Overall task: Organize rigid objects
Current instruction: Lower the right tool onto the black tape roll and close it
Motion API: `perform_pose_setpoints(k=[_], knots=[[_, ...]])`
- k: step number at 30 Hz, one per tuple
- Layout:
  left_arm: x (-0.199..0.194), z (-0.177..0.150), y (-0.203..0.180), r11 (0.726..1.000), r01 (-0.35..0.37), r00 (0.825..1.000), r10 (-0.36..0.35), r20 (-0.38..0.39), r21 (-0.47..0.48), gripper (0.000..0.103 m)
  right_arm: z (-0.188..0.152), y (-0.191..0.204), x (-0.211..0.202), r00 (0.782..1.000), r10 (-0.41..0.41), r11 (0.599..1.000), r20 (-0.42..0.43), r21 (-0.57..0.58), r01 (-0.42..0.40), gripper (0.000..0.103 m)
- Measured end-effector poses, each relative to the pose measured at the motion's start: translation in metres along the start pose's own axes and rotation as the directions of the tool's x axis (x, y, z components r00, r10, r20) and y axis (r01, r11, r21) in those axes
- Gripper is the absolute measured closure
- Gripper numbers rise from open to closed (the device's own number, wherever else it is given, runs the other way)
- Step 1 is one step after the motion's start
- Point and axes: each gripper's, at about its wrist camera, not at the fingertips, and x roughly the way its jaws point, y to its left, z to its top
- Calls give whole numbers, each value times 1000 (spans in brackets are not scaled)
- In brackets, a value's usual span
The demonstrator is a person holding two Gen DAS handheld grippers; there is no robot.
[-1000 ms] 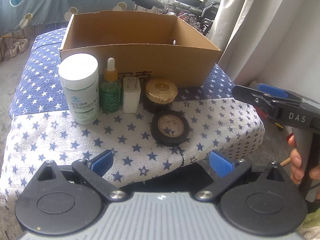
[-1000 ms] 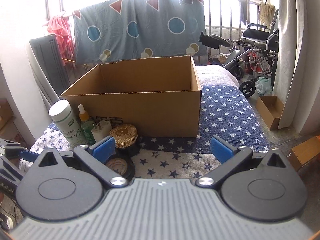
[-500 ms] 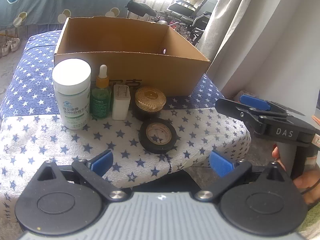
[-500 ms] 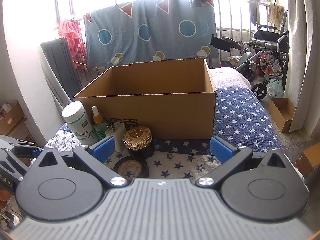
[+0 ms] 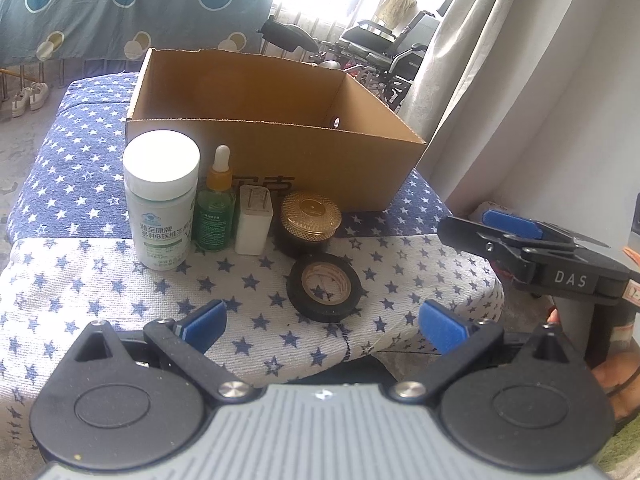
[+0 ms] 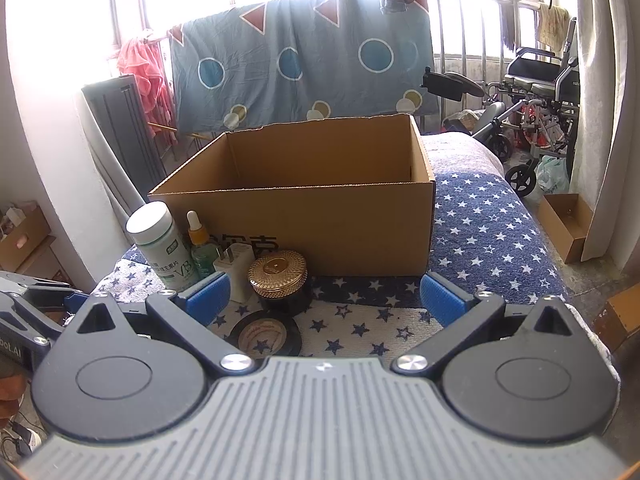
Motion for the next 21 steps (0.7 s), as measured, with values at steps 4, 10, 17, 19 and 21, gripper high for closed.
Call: perform_pose_setpoints(k=[4, 10, 17, 19, 21], knots=[[-5, 1, 2, 999, -32, 999, 32, 9, 24, 0, 0, 0, 0, 1000, 0, 1000, 0, 0, 0, 1], [-29, 7, 25, 989, -138, 990, 137, 39, 46, 0, 0, 0, 0, 1000, 1, 1000, 3, 0, -1, 1], [-57, 10, 64, 944, -322, 946, 319, 57, 69, 0, 0, 0, 5, 1000, 11, 1000, -2, 14, -11, 1], [-62, 12, 71, 925, -370, 929, 366, 62, 87, 0, 0, 1, 6, 1000, 14, 1000, -4, 12, -14, 1], [-67, 13, 77, 903, -413, 911, 408, 69, 118, 0, 1, 2, 8, 1000, 14, 1000, -6, 7, -14, 1]])
